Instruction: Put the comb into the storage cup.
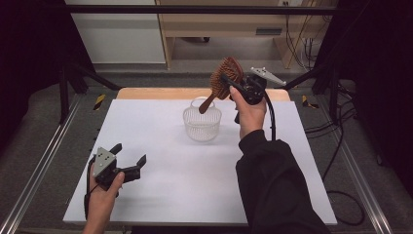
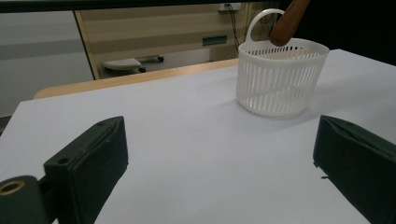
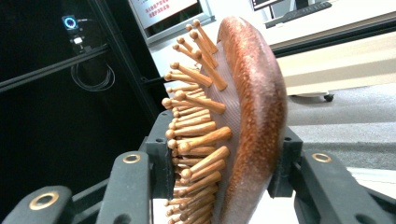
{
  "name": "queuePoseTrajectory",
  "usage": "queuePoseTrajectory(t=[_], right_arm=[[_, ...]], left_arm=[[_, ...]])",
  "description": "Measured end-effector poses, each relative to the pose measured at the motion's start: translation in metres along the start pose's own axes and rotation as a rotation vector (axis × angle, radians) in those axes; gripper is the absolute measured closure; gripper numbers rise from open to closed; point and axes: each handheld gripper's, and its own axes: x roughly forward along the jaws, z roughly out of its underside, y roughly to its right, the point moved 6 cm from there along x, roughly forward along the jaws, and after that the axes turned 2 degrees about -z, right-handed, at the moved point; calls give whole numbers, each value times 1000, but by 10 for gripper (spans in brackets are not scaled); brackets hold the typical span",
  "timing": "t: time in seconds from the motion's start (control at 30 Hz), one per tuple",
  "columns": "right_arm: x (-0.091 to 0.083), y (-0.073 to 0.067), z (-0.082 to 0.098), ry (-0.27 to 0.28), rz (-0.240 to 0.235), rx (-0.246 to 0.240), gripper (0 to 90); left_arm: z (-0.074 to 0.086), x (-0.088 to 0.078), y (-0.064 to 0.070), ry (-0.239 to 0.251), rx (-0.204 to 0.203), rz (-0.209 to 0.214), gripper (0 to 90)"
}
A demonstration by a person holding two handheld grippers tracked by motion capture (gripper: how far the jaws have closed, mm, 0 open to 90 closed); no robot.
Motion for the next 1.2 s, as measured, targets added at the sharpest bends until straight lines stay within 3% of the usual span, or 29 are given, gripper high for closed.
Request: queuePoseTrajectory(t=[0.37, 1.2], right_arm=[[8, 1, 12, -36, 14, -24, 541], [18, 16, 46, -69, 50, 14, 536]], left_arm=[[0, 1, 1, -1, 0, 5, 35], [2, 2, 3, -13, 1, 13, 30]])
